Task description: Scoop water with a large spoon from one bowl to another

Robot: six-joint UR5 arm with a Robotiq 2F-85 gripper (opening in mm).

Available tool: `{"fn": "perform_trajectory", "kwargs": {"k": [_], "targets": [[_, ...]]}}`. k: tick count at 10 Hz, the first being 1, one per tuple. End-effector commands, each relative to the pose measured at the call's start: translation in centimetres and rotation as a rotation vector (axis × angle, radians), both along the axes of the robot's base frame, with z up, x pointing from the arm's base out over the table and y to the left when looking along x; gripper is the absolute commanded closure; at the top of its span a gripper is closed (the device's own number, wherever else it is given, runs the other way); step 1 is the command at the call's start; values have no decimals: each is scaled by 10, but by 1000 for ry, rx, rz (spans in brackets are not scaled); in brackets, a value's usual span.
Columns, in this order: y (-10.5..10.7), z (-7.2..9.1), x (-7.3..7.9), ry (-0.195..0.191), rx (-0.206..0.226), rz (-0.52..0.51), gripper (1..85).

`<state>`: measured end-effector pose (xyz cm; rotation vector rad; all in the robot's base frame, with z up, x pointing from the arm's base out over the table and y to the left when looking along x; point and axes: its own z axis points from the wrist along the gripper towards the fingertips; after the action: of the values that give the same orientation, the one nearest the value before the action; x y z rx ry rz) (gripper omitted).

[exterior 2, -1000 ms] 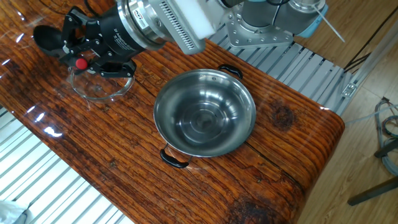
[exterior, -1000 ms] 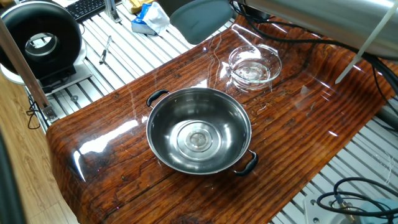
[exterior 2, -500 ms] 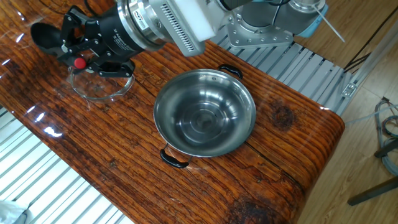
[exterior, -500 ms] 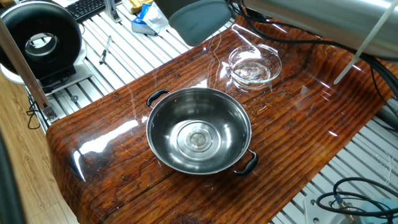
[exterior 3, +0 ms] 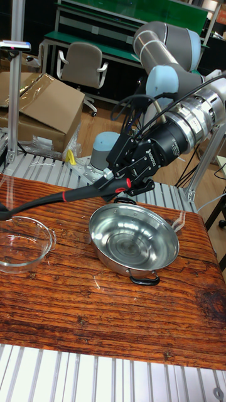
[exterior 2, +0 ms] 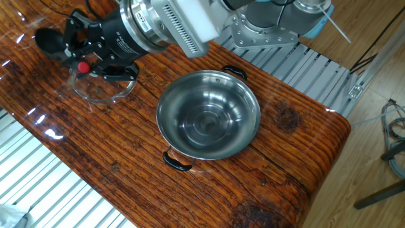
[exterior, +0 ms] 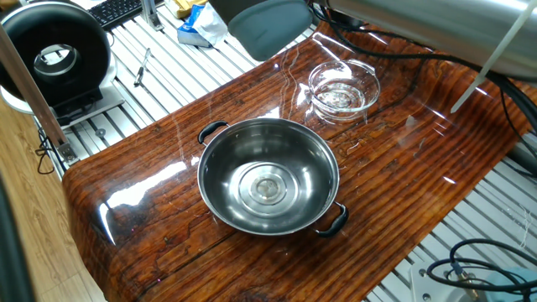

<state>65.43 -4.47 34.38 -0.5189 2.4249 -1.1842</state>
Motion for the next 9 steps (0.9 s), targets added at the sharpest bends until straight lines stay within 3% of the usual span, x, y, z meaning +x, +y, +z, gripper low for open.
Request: {"fn": "perform_trajectory", "kwargs": {"k": [1,3,6,9], "targets": [[18,-18,-4,60,139,30,847],[27,-22,-12,137,212,43,847],[36,-29,-23,214,299,48,847],[51,-39,-37,257,404,18,847]]}}
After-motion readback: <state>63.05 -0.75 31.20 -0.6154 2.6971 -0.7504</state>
